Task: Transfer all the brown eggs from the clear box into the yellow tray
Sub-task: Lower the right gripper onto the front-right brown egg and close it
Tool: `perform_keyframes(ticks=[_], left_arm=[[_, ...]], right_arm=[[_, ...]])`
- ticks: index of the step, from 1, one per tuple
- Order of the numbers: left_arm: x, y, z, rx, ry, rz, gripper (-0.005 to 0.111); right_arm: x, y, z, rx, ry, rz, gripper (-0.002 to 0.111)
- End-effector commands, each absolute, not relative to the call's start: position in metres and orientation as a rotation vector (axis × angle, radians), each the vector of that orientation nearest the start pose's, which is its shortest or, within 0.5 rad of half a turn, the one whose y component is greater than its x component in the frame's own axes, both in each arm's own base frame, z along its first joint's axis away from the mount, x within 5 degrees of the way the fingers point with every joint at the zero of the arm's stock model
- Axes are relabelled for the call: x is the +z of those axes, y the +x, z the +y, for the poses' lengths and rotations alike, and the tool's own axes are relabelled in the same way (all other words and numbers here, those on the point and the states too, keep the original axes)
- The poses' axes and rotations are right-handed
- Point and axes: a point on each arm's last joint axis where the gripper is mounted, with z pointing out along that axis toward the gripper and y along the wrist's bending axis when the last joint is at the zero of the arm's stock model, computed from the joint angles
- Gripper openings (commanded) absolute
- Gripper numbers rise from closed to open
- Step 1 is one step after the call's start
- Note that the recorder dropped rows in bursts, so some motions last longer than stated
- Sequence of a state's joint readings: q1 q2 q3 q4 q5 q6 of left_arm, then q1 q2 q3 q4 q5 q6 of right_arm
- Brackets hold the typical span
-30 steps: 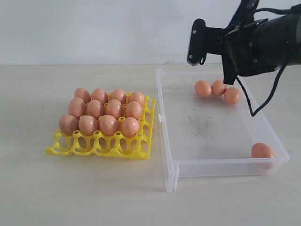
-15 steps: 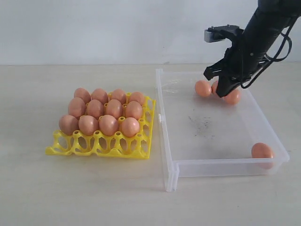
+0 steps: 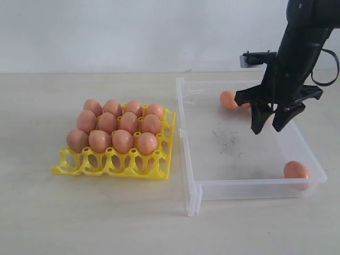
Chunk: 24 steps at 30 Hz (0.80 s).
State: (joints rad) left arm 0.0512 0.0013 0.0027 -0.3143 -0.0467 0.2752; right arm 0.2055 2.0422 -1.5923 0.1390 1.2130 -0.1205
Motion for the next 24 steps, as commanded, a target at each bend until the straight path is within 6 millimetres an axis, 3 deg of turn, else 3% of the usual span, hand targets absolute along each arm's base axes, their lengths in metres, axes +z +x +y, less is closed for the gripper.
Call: perform_keyframes(ticks=[1, 5, 10, 15, 20, 24], left_arm=[[0.218, 0.055, 0.004, 0.018, -0.076, 1.432, 0.004], [0.218, 0.055, 0.004, 0.018, -0.076, 1.432, 0.004], [0.218, 0.055, 0.004, 0.018, -0.076, 1.432, 0.004], [0.218, 0.055, 0.004, 0.018, -0.076, 1.432, 0.004], [0.218, 0.055, 0.004, 0.018, -0.076, 1.432, 0.004], [0.218, 0.055, 0.004, 0.018, -0.076, 1.432, 0.004]], right_arm=[[0.19, 0.368, 0.089, 0.177, -0.444, 3.197, 0.043], [0.173, 0.347, 0.08, 0.09, -0.45, 3.288, 0.043], [0.178, 0.33, 0.074, 0.046, -0.405, 3.31, 0.043], [0.188, 0.325, 0.073, 0.042, -0.365, 3.29, 0.043], [0.185, 0.323, 0.072, 0.031, -0.363, 3.302, 0.043], [0.178, 0.32, 0.064, -0.104, -0.362, 3.311, 0.043]])
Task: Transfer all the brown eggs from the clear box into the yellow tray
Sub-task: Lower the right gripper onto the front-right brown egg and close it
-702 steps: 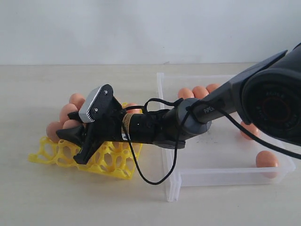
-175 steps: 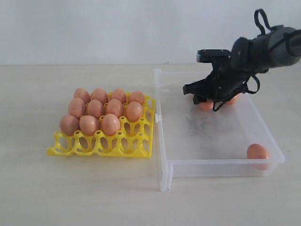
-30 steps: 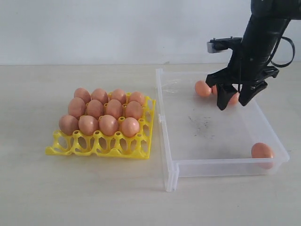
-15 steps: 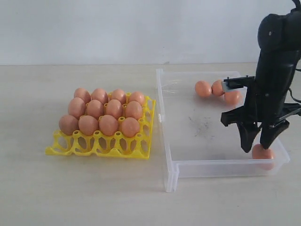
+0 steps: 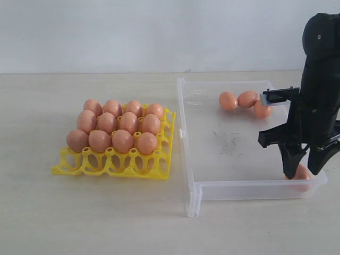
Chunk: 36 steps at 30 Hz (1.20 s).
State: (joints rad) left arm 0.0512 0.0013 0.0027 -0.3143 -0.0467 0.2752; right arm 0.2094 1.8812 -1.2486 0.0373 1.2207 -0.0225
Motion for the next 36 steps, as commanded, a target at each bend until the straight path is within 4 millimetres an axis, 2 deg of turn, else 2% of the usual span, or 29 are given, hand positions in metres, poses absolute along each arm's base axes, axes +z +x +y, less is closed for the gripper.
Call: perform_keyframes(ticks=[1, 4, 10, 23, 28, 30, 32, 34, 36], left_arm=[[0.218, 0.055, 0.004, 0.018, -0.076, 1.432, 0.004], [0.218, 0.055, 0.004, 0.018, -0.076, 1.432, 0.004], [0.218, 0.055, 0.004, 0.018, -0.076, 1.432, 0.004], [0.218, 0.055, 0.004, 0.018, -0.076, 1.432, 0.004], [0.218, 0.055, 0.004, 0.018, -0.076, 1.432, 0.004], [0.218, 0.055, 0.004, 0.018, -0.076, 1.432, 0.004], [0.218, 0.055, 0.004, 0.018, -0.076, 1.432, 0.004], [0.218, 0.055, 0.004, 0.018, -0.076, 1.432, 0.004], [0.218, 0.055, 0.004, 0.018, -0.076, 1.432, 0.004]], right_arm=[[0.176, 0.321, 0.062, -0.148, -0.345, 3.304, 0.043], [0.176, 0.324, 0.06, -0.177, -0.33, 3.265, 0.043], [0.172, 0.329, 0.068, -0.046, -0.337, 3.227, 0.043], [0.143, 0.333, 0.068, -0.084, -0.351, 3.298, 0.043], [0.142, 0.335, 0.068, -0.079, -0.354, 3.278, 0.043], [0.143, 0.334, 0.068, -0.08, -0.362, 3.285, 0.034], [0.143, 0.333, 0.068, -0.079, -0.4, 3.292, 0.015], [0.143, 0.333, 0.068, -0.079, -0.401, 3.292, 0.0], [0.143, 0.333, 0.068, -0.079, -0.4, 3.29, 0.006]])
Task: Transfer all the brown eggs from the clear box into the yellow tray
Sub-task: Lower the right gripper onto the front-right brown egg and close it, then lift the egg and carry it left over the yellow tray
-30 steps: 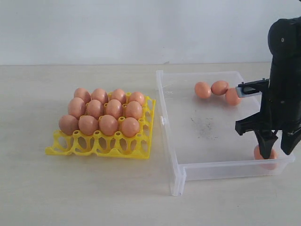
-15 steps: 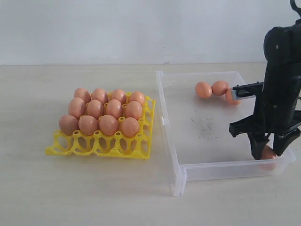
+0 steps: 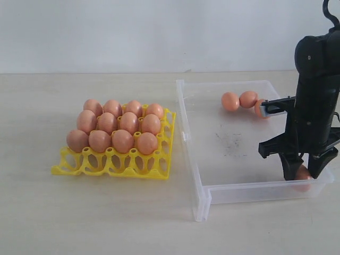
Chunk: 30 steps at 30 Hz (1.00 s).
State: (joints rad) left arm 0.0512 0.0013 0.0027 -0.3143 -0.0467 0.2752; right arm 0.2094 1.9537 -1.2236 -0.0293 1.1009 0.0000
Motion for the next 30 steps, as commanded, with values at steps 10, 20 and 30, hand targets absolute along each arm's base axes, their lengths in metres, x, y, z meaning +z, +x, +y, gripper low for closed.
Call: perform_keyframes(ticks=[10, 20, 30], left_arm=[[0.218, 0.055, 0.004, 0.018, -0.076, 1.432, 0.004], [0.218, 0.055, 0.004, 0.018, -0.076, 1.432, 0.004], [0.218, 0.055, 0.004, 0.018, -0.076, 1.432, 0.004]], right_arm=[[0.143, 0.334, 0.068, -0.078, -0.392, 3.282, 0.063], [0.142, 0.337, 0.069, -0.072, -0.347, 3.247, 0.03], [0.14, 0.365, 0.087, 0.199, -0.17, 2.497, 0.0]])
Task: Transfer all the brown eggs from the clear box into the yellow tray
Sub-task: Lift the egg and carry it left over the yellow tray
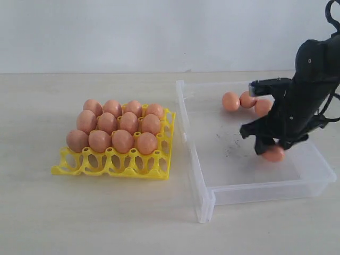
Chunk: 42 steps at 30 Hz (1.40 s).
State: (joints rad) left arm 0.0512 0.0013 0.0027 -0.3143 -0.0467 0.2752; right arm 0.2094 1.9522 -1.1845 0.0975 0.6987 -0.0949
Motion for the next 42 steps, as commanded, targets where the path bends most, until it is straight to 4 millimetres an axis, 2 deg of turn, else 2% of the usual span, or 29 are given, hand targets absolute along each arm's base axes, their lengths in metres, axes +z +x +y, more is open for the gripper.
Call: perform_keyframes(ticks=[1, 3, 4, 5, 9, 10, 12, 14, 19, 22, 23, 24, 25, 26, 27, 29, 34, 37, 38, 42], left_arm=[[0.218, 0.055, 0.004, 0.018, -0.076, 1.432, 0.004], [0.218, 0.055, 0.004, 0.018, -0.076, 1.432, 0.004], [0.218, 0.055, 0.004, 0.018, -0.076, 1.432, 0.004], [0.218, 0.055, 0.004, 0.018, -0.076, 1.432, 0.004], [0.218, 0.055, 0.004, 0.018, -0.076, 1.432, 0.004], [0.218, 0.055, 0.004, 0.018, -0.076, 1.432, 0.004], [0.218, 0.055, 0.004, 0.018, -0.076, 1.432, 0.004], [0.218, 0.055, 0.004, 0.018, -0.076, 1.432, 0.004], [0.218, 0.055, 0.004, 0.018, -0.076, 1.432, 0.004], [0.218, 0.055, 0.004, 0.018, -0.076, 1.432, 0.004], [0.218, 0.055, 0.004, 0.018, -0.076, 1.432, 0.004], [0.218, 0.055, 0.004, 0.018, -0.076, 1.432, 0.004], [0.218, 0.055, 0.004, 0.018, -0.076, 1.432, 0.004], [0.218, 0.055, 0.004, 0.018, -0.076, 1.432, 0.004], [0.218, 0.055, 0.004, 0.018, -0.076, 1.432, 0.004], [0.218, 0.055, 0.004, 0.018, -0.076, 1.432, 0.004], [0.218, 0.055, 0.004, 0.018, -0.076, 1.432, 0.004], [0.218, 0.055, 0.004, 0.018, -0.076, 1.432, 0.004], [0.218, 0.055, 0.004, 0.018, -0.076, 1.432, 0.004], [0.218, 0.055, 0.004, 0.018, -0.076, 1.432, 0.004]], right_arm=[[0.14, 0.359, 0.086, 0.147, -0.122, 2.376, 0.0], [0.138, 0.339, 0.088, 0.032, -0.11, 2.131, 0.0], [0.137, 0.329, 0.092, 0.079, -0.13, 2.026, 0.0], [0.137, 0.324, 0.095, 0.141, -0.145, 1.971, 0.0], [0.146, 0.293, 0.118, 0.61, -0.247, 1.615, 0.0], [0.142, 0.289, 0.122, 0.679, -0.263, 1.64, 0.0], [0.149, 0.293, 0.133, 0.813, -0.285, 1.626, 0.0], [0.152, 0.294, 0.145, 0.89, -0.393, 1.606, 0.0], [0.16, 0.289, 0.19, 1.095, -0.684, 1.535, 0.0], [0.16, 0.283, 0.223, 1.164, -0.775, 1.486, 0.0], [0.157, 0.281, 0.248, 1.207, -0.824, 1.453, 0.0], [0.157, 0.279, 0.26, 1.231, -0.846, 1.434, 0.0], [0.152, 0.278, 0.282, 1.296, -0.838, 1.435, 0.0], [0.149, 0.278, 0.29, 1.33, -0.811, 1.452, 0.0], [0.145, 0.278, 0.307, 1.397, -0.727, 1.48, 0.0], [0.14, 0.275, 0.326, 1.373, -0.727, 1.469, 0.0], [0.128, 0.273, 0.366, 1.134, -0.93, 1.548, 0.0], [0.128, 0.274, 0.373, 1.131, -0.863, 1.651, 0.0], [0.124, 0.278, 0.371, 1.092, -0.814, 1.737, 0.0], [0.117, 0.285, 0.367, 1.013, -0.767, 1.81, 0.0]])
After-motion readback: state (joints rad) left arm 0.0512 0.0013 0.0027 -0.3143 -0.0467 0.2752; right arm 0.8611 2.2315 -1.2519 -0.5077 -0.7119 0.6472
